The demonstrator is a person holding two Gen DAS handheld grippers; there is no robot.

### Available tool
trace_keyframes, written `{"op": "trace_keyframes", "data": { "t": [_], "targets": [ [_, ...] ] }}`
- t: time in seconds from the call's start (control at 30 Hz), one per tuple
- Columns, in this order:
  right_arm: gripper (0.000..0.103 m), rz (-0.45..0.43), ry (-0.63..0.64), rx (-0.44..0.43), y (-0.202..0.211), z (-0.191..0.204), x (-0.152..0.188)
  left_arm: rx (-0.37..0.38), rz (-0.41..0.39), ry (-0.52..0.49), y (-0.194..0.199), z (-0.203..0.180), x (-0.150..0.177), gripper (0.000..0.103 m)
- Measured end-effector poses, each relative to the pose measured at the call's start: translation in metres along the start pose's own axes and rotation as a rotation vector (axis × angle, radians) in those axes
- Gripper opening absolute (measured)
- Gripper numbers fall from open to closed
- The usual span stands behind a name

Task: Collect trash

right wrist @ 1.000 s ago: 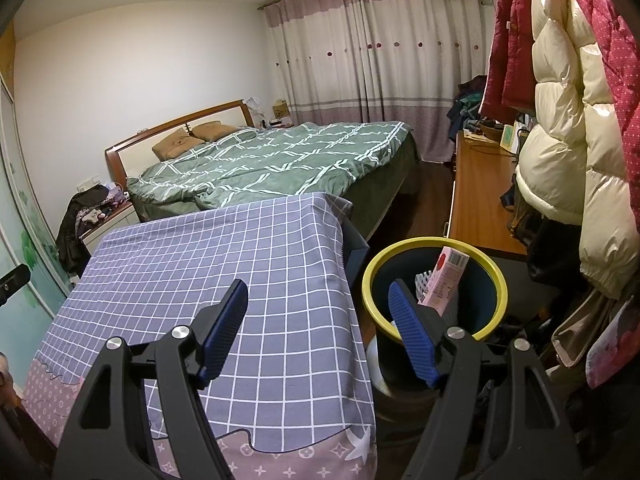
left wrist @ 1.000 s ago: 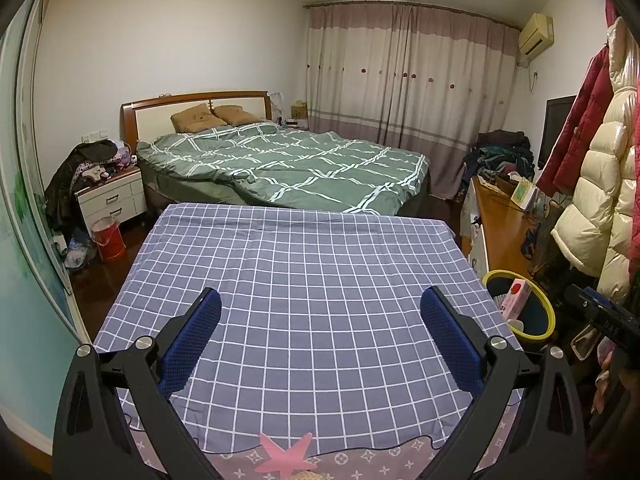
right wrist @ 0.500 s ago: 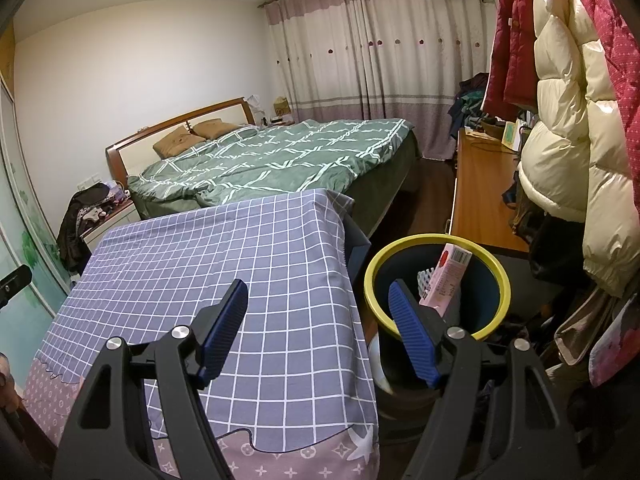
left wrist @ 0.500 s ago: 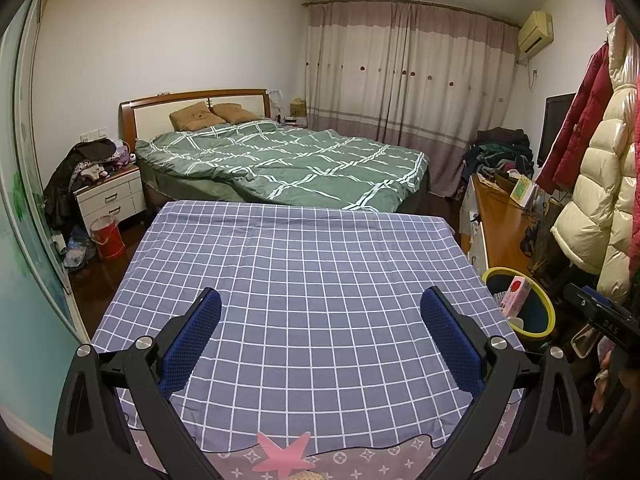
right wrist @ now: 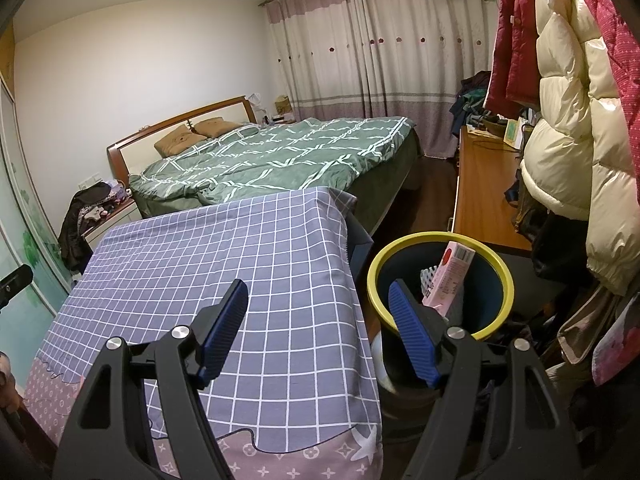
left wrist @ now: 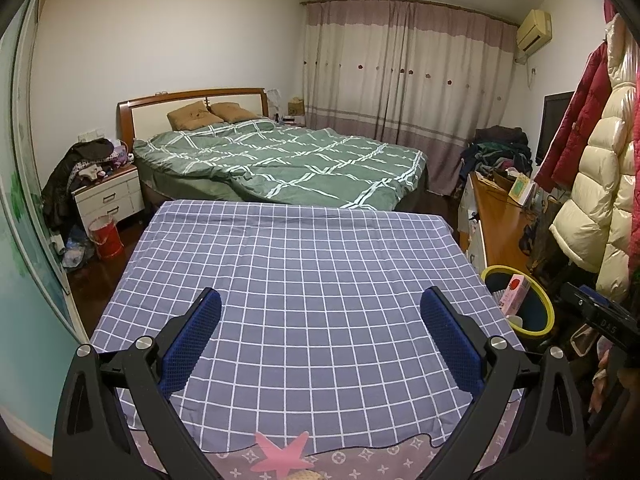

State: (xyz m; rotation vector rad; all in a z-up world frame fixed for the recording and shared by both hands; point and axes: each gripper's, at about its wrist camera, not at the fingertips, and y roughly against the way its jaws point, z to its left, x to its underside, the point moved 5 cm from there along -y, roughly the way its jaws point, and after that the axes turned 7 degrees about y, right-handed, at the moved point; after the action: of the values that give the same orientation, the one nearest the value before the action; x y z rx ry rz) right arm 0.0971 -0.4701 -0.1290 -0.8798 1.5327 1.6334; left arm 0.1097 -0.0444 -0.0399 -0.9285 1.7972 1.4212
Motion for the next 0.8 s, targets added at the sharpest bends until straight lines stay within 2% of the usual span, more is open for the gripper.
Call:
{"op": "trace_keyframes", "data": {
  "t": [0.8],
  "targets": [
    [0.069, 0.006, 0.0, -0.003, 0.0, 0.0028, 0.0011, -0.01, 0.014, -0.006, -0.0082, -0.001, 0.0028, 0.098]
  ]
}}
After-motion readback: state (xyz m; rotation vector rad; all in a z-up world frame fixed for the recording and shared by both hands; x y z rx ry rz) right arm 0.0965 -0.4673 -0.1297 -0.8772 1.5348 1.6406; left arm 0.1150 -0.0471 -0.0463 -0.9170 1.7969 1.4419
